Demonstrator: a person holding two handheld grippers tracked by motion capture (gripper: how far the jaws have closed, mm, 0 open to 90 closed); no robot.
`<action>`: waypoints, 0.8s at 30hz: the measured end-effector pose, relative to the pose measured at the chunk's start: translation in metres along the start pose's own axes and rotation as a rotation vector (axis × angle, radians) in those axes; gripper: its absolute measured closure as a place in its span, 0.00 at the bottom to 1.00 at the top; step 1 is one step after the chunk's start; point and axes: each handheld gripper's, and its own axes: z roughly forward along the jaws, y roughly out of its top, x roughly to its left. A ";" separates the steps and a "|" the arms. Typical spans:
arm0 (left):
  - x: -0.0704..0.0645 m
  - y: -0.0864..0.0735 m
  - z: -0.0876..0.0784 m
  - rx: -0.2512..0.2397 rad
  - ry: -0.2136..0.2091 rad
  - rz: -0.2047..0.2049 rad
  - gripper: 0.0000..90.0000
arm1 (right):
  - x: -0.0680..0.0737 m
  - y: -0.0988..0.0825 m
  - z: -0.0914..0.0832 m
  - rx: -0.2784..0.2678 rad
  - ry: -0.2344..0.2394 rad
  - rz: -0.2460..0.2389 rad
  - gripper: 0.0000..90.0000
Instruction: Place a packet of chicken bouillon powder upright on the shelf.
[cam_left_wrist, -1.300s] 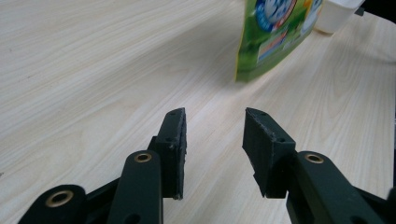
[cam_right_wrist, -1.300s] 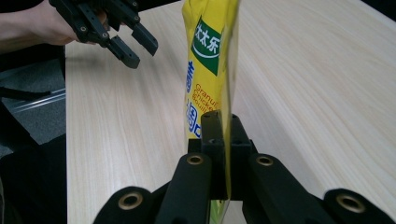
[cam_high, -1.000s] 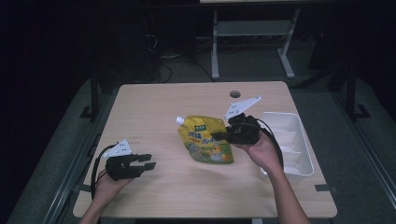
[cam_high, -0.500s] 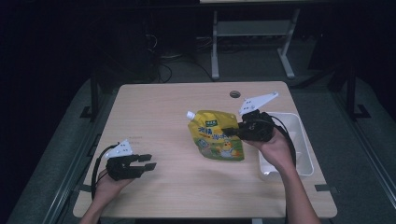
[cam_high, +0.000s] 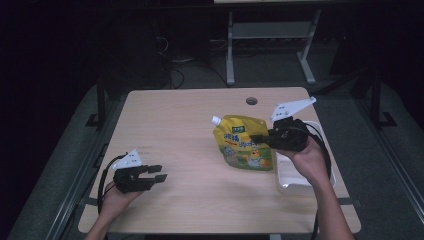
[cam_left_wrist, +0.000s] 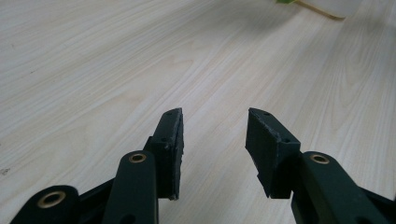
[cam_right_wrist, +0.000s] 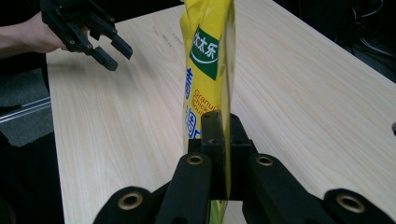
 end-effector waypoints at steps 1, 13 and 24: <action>0.000 0.000 0.000 0.001 0.000 0.000 0.62 | -0.001 -0.001 -0.002 0.001 -0.004 0.000 0.99; 0.000 0.000 0.001 0.001 0.001 -0.001 0.62 | -0.005 -0.012 -0.026 -0.011 -0.045 0.019 0.99; 0.000 0.000 0.001 0.001 0.001 -0.001 0.62 | -0.007 -0.023 -0.043 -0.014 -0.074 0.034 0.99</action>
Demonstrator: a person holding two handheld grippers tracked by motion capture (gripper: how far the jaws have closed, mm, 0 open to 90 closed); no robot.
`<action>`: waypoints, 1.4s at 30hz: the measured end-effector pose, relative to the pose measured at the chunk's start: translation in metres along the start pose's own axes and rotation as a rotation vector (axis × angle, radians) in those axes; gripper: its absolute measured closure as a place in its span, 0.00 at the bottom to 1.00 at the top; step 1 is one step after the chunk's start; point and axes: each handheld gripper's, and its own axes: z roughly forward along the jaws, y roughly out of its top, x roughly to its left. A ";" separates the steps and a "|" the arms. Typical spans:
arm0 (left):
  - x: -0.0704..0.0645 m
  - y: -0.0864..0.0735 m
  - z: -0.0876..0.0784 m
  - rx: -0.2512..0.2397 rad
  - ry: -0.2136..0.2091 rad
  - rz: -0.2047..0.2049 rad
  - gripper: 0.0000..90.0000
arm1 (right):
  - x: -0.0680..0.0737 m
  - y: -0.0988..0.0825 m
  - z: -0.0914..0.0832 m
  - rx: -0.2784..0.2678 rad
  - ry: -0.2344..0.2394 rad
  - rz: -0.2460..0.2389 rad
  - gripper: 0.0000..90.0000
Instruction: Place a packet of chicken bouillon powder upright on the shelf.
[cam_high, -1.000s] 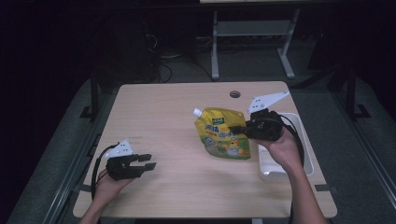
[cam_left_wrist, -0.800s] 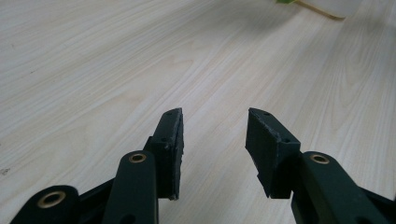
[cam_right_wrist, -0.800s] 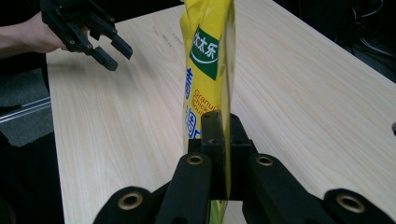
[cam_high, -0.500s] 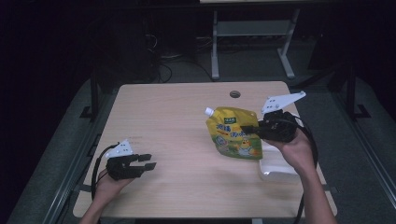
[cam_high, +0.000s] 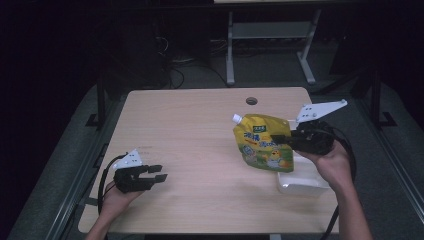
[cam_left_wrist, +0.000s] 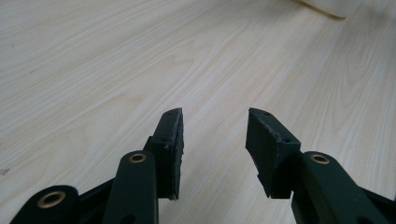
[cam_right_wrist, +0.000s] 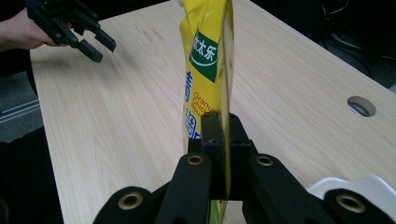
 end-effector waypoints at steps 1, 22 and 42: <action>0.000 0.000 0.000 0.000 0.000 0.000 0.62 | 0.000 -0.001 -0.002 -0.001 -0.003 0.001 0.99; 0.000 0.000 0.002 -0.001 0.001 -0.008 0.62 | -0.010 -0.027 -0.040 -0.019 -0.068 0.040 0.99; 0.000 0.000 0.003 0.008 0.006 -0.002 0.61 | -0.016 -0.053 -0.070 -0.020 -0.130 0.086 0.99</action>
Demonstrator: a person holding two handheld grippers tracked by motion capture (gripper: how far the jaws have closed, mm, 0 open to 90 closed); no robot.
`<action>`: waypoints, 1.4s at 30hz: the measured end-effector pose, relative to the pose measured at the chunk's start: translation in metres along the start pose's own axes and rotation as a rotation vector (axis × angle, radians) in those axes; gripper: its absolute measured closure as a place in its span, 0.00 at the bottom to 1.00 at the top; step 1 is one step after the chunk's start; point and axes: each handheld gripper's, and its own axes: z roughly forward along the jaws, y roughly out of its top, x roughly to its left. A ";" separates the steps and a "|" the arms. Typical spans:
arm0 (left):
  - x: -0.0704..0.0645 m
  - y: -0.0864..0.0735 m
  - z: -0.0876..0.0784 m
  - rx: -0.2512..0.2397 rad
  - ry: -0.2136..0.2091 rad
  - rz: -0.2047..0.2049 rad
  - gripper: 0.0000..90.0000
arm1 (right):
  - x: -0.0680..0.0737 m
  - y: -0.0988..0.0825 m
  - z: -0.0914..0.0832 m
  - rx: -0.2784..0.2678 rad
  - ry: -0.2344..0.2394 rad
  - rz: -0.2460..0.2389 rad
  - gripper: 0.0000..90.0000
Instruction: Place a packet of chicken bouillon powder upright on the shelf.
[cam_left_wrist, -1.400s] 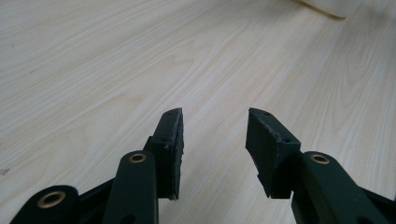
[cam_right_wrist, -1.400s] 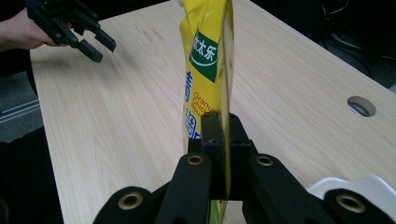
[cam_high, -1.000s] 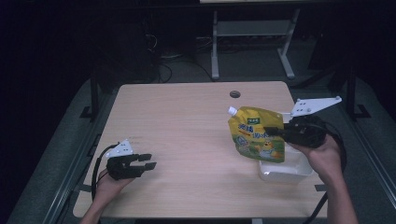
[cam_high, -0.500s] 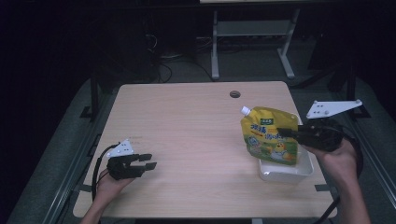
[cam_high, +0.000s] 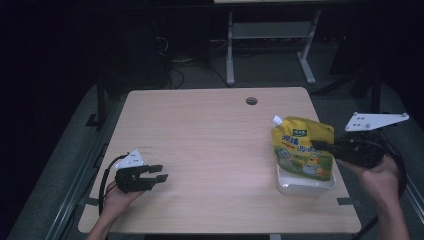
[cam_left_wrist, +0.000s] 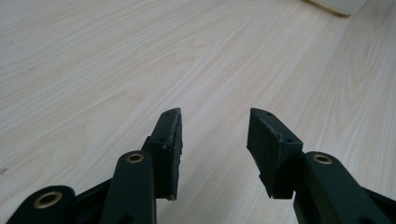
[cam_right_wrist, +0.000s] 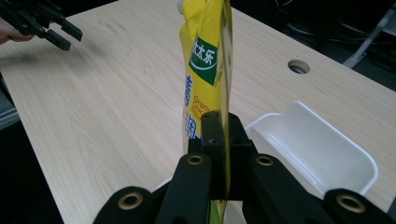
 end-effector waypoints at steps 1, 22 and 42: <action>0.000 0.000 0.000 0.000 0.001 0.000 0.61 | -0.001 -0.001 -0.001 -0.001 -0.002 0.001 0.99; -0.001 0.000 0.001 0.002 0.002 0.002 0.60 | -0.008 -0.018 0.002 -0.010 -0.011 0.038 0.99; 0.000 0.000 0.001 0.003 0.002 -0.001 0.60 | -0.018 -0.040 0.029 0.001 -0.002 0.112 0.99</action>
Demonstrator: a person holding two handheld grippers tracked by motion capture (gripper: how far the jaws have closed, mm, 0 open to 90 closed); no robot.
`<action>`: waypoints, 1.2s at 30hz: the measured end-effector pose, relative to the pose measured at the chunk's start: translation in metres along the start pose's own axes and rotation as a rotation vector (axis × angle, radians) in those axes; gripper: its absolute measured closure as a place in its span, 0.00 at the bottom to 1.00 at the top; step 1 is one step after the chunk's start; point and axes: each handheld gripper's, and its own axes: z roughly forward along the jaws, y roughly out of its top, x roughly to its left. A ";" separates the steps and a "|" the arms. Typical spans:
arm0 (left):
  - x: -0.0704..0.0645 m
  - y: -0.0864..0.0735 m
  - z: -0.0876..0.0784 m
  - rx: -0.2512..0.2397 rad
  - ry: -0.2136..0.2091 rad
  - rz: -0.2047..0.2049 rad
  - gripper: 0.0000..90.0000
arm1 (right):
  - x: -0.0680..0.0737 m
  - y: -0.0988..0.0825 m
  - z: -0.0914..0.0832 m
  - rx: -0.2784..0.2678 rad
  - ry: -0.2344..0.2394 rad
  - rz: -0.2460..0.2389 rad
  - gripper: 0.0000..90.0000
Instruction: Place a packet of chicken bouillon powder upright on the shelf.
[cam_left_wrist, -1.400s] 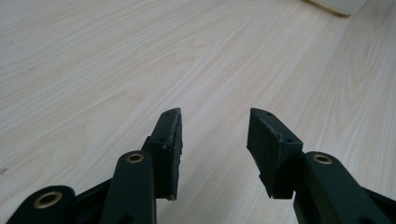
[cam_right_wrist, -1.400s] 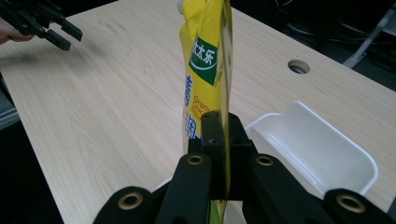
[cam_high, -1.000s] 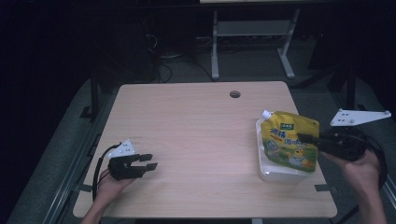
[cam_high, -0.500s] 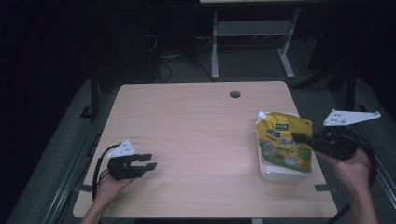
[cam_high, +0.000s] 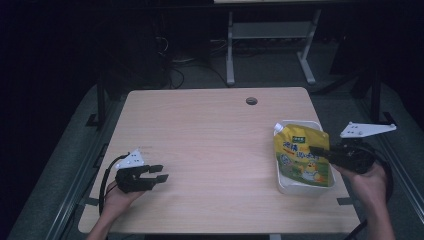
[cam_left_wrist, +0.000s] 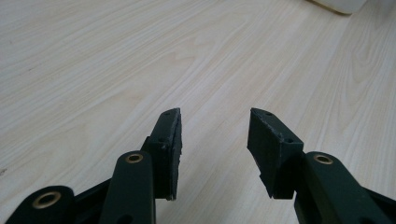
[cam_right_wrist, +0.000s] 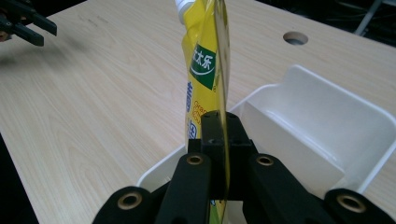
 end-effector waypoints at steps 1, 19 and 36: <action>0.000 0.000 0.000 0.000 0.000 -0.001 0.60 | -0.001 -0.002 0.001 0.003 -0.002 0.009 0.99; -0.001 0.000 0.002 0.005 -0.003 0.004 0.60 | -0.009 -0.006 -0.014 -0.029 -0.033 0.074 0.75; -0.001 0.001 0.002 0.006 -0.005 0.004 0.60 | -0.003 0.027 -0.025 -0.057 -0.087 0.034 0.68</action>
